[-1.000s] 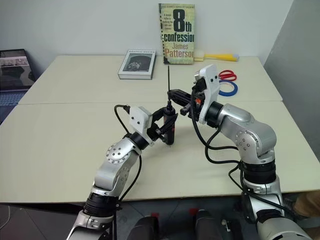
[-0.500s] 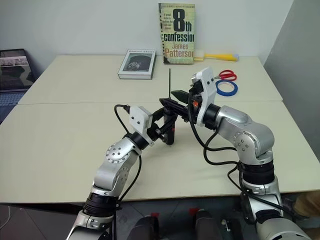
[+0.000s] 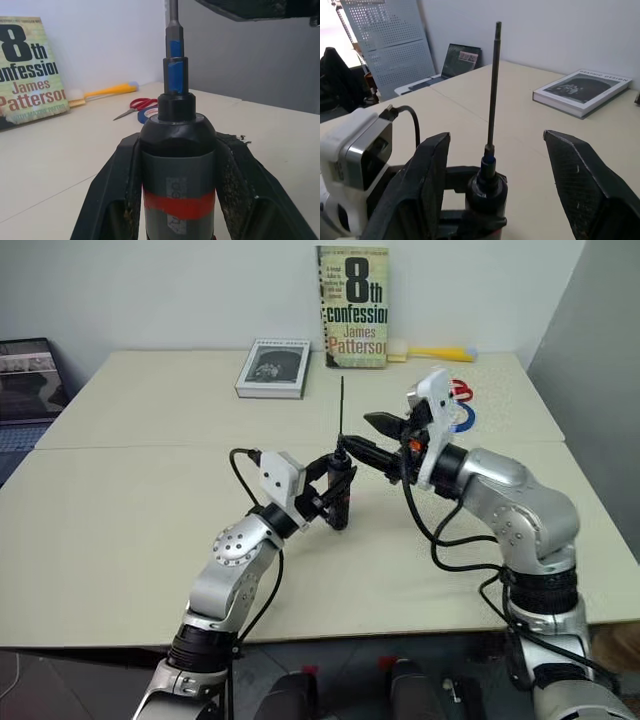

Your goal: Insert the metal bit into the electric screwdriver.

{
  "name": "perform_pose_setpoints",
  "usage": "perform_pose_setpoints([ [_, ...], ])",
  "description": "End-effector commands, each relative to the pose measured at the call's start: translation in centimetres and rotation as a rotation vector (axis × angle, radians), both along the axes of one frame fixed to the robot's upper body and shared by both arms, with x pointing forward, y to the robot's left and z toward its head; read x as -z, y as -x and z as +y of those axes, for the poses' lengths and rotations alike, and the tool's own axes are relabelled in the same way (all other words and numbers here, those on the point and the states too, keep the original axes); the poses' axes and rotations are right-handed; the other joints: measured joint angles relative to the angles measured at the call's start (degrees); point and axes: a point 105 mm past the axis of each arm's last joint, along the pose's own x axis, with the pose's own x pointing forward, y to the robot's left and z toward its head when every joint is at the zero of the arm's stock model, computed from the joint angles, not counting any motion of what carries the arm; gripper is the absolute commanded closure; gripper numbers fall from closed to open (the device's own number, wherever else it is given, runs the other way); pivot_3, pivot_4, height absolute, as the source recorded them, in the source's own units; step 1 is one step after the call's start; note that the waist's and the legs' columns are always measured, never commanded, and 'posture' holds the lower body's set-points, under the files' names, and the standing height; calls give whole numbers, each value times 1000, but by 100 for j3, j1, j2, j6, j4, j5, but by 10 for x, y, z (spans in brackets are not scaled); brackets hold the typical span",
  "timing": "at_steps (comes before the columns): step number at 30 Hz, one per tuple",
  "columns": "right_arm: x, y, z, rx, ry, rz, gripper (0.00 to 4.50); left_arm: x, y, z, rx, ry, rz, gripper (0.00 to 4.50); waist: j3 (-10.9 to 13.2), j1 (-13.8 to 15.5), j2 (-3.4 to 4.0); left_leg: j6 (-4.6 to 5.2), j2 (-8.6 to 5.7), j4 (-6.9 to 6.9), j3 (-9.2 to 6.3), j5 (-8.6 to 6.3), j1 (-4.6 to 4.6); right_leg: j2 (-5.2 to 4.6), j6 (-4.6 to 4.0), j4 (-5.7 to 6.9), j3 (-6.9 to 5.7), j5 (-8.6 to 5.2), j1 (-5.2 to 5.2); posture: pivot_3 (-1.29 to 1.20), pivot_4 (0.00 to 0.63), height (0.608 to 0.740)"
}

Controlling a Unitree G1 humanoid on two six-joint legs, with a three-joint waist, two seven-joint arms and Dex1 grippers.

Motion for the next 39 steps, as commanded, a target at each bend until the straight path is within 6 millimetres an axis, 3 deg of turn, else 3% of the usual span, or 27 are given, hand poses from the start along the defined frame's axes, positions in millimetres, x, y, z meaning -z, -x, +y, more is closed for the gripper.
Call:
perform_pose_setpoints([
  [1,-14,16,1,-56,9,-83,457,-1,-4,4,-22,-17,-12,2847,0,2,0,0,0,0,0,0,0,0,0,1,0,0,0,0,150,740],
  [3,-13,20,-2,-65,41,-99,10,-3,-4,4,-21,-17,-17,2847,0,2,0,0,0,1,0,0,0,0,0,0,0,0,0,0,150,740],
  [6,-11,27,-6,-76,102,-124,0,-9,-5,6,-25,-19,-39,2847,0,13,0,0,0,2,0,0,-2,0,0,0,0,0,0,0,150,740],
  [13,-5,57,-25,-153,235,-133,0,-65,-20,26,-84,-162,-232,2849,6,17,-6,0,0,1,-1,0,-20,1,1,0,-2,0,-22,0,150,740],
  [16,-4,67,-33,-159,289,-132,0,-80,-37,39,-129,-325,-278,2849,10,67,-13,0,-2,2,-2,0,-35,0,2,-2,-4,0,-30,0,150,740],
  [19,-3,65,-40,-111,326,-141,0,-71,-52,43,-125,-511,-270,2850,10,100,-13,0,-4,2,0,0,-56,-2,3,-7,-3,0,-49,0,150,740],
  [23,1,63,-45,-66,359,-138,0,-27,-68,41,-51,-744,-169,2850,10,152,-13,-1,-4,-1,3,0,-65,-5,4,-8,-4,-3,-57,0,150,740],
  [27,6,66,-47,-49,402,-145,0,0,-69,32,55,-951,-182,2854,13,169,-17,0,-4,0,2,0,-76,-4,3,-8,-5,-4,-65,0,150,740],
  [39,34,64,-76,27,643,-126,0,54,-61,10,256,-1130,-120,2855,10,160,-14,0,-4,6,9,0,-64,-5,7,2,1,-2,-58,0,150,740],
])
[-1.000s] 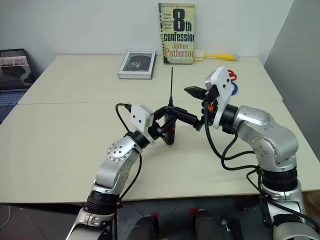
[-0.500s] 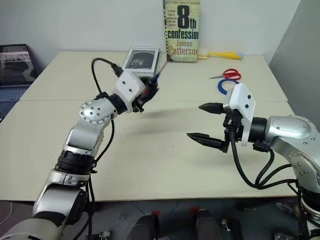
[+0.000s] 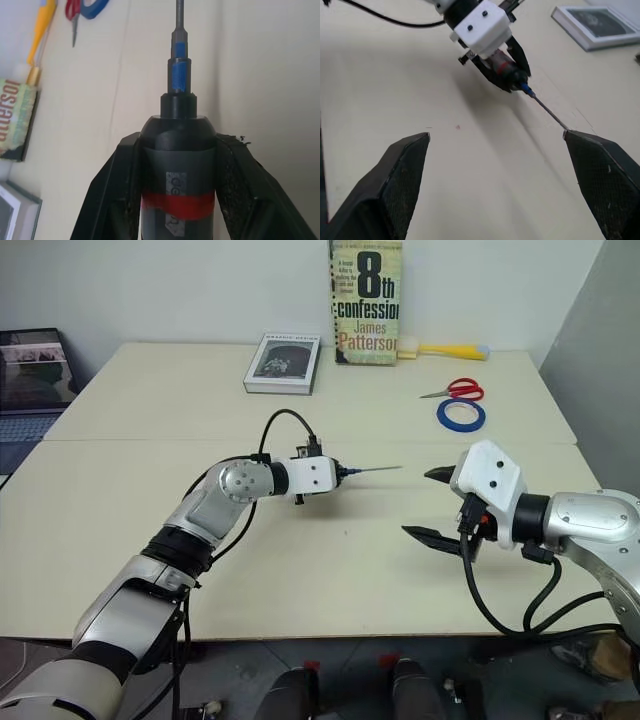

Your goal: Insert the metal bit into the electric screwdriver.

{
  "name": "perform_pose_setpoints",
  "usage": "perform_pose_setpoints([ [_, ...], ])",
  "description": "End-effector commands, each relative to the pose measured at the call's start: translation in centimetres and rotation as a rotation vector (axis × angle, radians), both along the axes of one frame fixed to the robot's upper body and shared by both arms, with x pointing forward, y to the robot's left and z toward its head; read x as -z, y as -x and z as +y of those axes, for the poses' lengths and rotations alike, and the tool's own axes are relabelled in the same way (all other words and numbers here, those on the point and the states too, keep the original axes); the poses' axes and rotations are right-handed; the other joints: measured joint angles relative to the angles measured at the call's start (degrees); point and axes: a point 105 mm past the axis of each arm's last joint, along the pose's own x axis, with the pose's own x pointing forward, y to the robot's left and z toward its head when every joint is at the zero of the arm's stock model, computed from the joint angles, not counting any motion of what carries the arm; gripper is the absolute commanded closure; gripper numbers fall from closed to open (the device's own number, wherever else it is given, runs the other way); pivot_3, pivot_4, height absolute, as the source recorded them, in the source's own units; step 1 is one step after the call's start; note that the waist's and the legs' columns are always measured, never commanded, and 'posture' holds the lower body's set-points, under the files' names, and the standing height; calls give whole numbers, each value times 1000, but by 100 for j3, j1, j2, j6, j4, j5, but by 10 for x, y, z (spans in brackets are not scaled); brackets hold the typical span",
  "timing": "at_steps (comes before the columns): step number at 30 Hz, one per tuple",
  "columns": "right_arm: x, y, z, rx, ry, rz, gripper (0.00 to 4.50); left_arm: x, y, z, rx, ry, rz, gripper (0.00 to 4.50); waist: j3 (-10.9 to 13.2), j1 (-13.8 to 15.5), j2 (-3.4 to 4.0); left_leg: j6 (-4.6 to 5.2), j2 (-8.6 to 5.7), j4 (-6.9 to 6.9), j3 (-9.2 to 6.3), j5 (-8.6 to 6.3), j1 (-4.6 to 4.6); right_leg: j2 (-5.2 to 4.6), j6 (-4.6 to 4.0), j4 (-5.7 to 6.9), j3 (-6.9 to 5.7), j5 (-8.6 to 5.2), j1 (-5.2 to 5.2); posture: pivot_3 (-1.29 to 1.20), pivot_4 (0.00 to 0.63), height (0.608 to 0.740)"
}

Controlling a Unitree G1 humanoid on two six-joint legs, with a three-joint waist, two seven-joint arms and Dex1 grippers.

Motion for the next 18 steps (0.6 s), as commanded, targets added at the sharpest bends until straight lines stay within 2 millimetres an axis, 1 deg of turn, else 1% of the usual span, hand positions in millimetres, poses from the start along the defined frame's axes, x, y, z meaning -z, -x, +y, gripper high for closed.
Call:
perform_pose_setpoints([
  [1,0,1,-9,4,72,-38,0,27,9,-10,56,-73,98,2855,-1,2,1,0,0,0,1,0,0,0,0,-1,0,0,1,0,150,740],
  [4,3,0,-12,4,96,-35,0,31,11,-11,64,-90,131,2855,-4,-4,4,0,0,-1,2,0,0,0,0,-1,2,0,1,0,150,740],
  [5,4,1,-13,3,102,-33,0,32,12,-12,68,-89,145,2152,-6,-4,7,0,0,-1,3,0,1,0,-1,-1,2,-1,1,0,150,740],
  [6,5,1,-14,2,106,-30,0,31,12,-13,71,-86,149,2056,-7,-2,8,0,0,-1,2,0,0,0,-1,-1,2,-1,1,0,150,740],
  [8,7,4,-15,-17,116,-9,0,30,14,-14,83,-83,169,1612,-6,8,4,0,0,0,0,0,-2,0,-1,1,-1,-1,-1,0,150,740],
  [9,9,7,-15,-32,122,5,0,30,15,-14,82,-74,178,1478,-6,10,6,0,1,0,-3,0,-1,1,-1,1,-3,-1,0,0,150,740],
  [12,4,13,-17,-72,109,24,0,25,19,-11,85,-52,211,831,-6,10,6,0,0,2,-2,0,0,0,0,3,-1,0,2,0,150,740],
  [16,-4,10,-21,-65,95,2,0,7,22,-7,98,-35,173,33,-6,2,6,0,0,5,-2,0,2,1,1,7,0,1,3,0,150,740],
  [18,-5,9,-22,-63,96,-2,0,-5,26,-3,104,-8,176,33,-6,-2,6,1,1,5,-2,1,4,1,1,11,0,1,2,0,150,740],
])
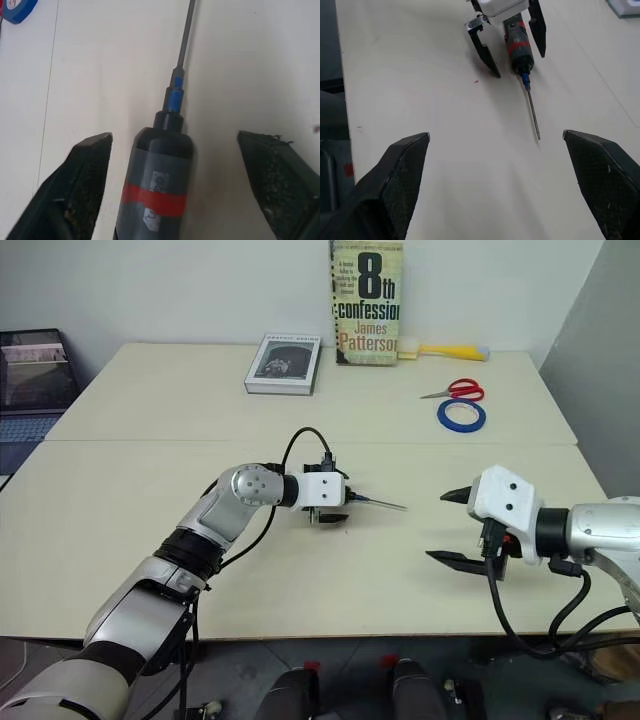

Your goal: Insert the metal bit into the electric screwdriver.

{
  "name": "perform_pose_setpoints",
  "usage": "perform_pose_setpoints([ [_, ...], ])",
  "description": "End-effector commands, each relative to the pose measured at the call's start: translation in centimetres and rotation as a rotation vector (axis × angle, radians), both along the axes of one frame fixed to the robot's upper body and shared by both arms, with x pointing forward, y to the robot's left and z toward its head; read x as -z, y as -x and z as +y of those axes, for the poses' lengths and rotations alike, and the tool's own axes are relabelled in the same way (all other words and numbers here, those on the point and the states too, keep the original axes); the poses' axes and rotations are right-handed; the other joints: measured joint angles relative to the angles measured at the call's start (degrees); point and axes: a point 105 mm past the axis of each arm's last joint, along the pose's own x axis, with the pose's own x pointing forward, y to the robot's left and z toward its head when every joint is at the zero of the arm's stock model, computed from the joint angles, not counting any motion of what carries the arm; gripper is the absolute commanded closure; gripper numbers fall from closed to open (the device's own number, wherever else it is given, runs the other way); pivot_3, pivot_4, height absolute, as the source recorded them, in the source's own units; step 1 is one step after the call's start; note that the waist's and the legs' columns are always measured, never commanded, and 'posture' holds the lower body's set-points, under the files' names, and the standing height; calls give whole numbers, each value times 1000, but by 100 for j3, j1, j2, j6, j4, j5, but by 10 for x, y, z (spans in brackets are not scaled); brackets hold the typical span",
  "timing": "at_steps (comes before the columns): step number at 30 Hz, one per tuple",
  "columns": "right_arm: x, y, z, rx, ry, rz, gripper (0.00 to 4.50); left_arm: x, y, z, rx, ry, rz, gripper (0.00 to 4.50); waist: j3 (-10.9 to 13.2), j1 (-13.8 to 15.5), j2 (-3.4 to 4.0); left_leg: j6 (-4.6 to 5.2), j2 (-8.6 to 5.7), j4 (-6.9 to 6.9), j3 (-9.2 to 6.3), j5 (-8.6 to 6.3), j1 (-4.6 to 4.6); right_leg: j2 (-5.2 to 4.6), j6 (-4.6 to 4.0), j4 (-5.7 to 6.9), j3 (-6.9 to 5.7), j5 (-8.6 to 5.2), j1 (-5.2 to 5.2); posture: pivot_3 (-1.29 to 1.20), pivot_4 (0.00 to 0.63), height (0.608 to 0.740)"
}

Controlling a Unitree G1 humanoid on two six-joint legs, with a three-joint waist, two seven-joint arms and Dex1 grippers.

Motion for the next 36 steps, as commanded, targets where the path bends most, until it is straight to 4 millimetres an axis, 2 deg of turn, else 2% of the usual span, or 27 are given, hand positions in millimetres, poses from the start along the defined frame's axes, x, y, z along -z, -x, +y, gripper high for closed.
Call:
perform_pose_setpoints([
  [1,-14,-1,-2,-17,6,-60,0,-30,10,9,9,68,3,33,0,-7,0,0,0,0,0,0,0,0,0,1,0,0,-1,0,150,740],
  [5,-17,-3,-5,-20,0,-74,0,-59,23,35,-34,113,15,33,1,-11,-1,0,2,0,0,1,-2,1,-1,4,0,0,-4,0,150,740],
  [8,-20,-8,-11,-12,-11,-103,0,-72,35,68,-94,100,15,33,1,-26,0,0,4,0,1,1,1,1,-1,4,0,0,-2,0,150,740],
  [13,-15,-12,-23,-8,-2,-125,0,-83,49,114,-226,145,21,33,0,-11,1,0,5,1,3,1,4,1,-1,5,0,-1,-2,0,150,740],
  [16,-10,-13,-34,-2,19,-122,0,-86,59,148,-338,184,53,33,1,10,-1,0,5,7,2,1,2,0,-1,6,-2,0,0,0,150,740],
  [18,-9,-14,-41,3,30,-124,0,-88,64,161,-387,194,56,33,1,-3,-1,0,5,9,4,1,2,-1,-1,5,-1,0,0,0,150,740],
  [22,-14,-14,-59,24,5,-91,0,-93,79,196,-519,239,71,33,1,-8,0,0,8,10,6,1,4,-1,-1,10,-1,0,0,0,150,740],
  [25,-22,-14,-68,38,-16,-88,0,-91,92,211,-573,253,93,33,1,-10,-1,0,10,11,6,1,7,0,-4,15,-3,-1,-2,0,150,740],
  [28,-27,-15,-78,57,-5,-90,0,-87,97,218,-601,256,104,33,1,-12,0,1,10,11,9,1,11,0,-5,17,-1,-1,0,0,150,740],
  [31,-28,-15,-89,80,19,-88,0,-83,98,219,-609,257,108,33,1,12,0,1,10,14,9,2,12,-1,-10,21,-2,-4,0,0,150,740],
  [36,-32,-12,-93,88,30,-87,0,-78,96,215,-596,263,123,33,1,-5,0,1,10,18,12,2,12,-1,-26,22,1,-10,0,0,150,740],
])
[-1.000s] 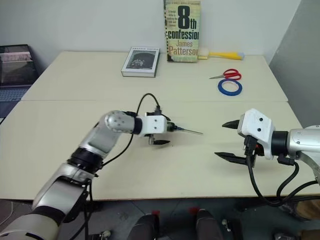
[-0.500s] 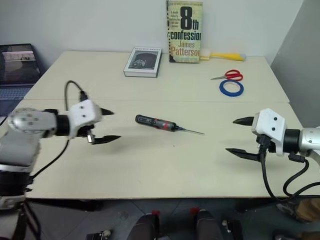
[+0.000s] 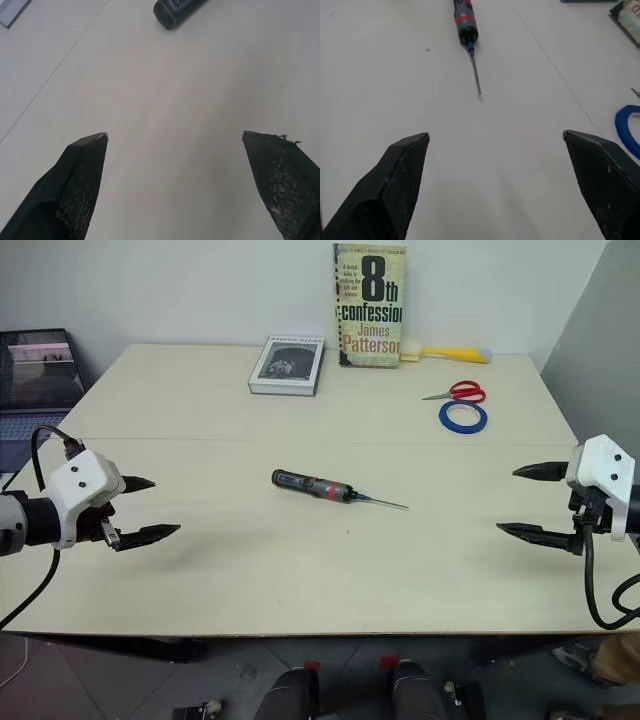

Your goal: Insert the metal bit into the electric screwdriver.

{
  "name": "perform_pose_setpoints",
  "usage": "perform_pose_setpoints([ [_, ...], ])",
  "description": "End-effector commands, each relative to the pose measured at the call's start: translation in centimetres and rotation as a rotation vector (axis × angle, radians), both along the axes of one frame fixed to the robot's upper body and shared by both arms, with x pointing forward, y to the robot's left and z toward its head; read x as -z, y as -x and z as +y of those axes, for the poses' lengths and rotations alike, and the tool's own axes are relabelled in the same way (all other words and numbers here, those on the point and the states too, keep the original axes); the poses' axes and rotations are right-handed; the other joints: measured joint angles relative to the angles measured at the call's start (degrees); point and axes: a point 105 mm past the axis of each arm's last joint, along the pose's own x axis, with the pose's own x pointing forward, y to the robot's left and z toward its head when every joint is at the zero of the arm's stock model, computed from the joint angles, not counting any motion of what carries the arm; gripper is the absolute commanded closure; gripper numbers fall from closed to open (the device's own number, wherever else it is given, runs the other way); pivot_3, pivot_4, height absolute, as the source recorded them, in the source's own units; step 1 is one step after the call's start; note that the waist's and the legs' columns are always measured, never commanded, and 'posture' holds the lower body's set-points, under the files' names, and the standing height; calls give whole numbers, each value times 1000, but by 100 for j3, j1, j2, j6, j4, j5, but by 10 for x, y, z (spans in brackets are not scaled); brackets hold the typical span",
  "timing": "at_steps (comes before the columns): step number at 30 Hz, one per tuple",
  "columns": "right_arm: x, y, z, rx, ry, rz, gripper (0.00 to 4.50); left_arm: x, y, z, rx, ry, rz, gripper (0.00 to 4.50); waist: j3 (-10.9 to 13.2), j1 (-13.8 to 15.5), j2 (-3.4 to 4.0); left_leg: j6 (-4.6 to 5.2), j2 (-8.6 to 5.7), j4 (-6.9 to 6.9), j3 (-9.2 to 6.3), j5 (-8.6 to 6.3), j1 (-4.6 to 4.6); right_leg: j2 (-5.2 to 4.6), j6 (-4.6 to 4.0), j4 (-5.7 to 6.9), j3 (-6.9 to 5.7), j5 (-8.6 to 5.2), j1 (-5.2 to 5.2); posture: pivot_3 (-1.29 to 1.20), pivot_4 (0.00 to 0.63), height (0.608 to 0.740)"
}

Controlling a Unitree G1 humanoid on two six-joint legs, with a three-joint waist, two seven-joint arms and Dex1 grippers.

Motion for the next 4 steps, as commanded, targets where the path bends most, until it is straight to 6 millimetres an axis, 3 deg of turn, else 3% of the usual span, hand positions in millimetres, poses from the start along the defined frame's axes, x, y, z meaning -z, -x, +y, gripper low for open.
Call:
perform_pose_setpoints([
  [1,-17,5,-5,8,33,-57,0,-15,-2,-7,29,-2,-55,33,0,-2,0,0,0,0,0,0,0,0,16,3,0,9,0,0,150,740],
  [4,-14,4,-4,5,37,-54,0,-14,-4,-12,48,20,-52,33,0,-2,0,0,0,0,0,0,2,0,15,8,-1,9,-1,0,150,740],
])
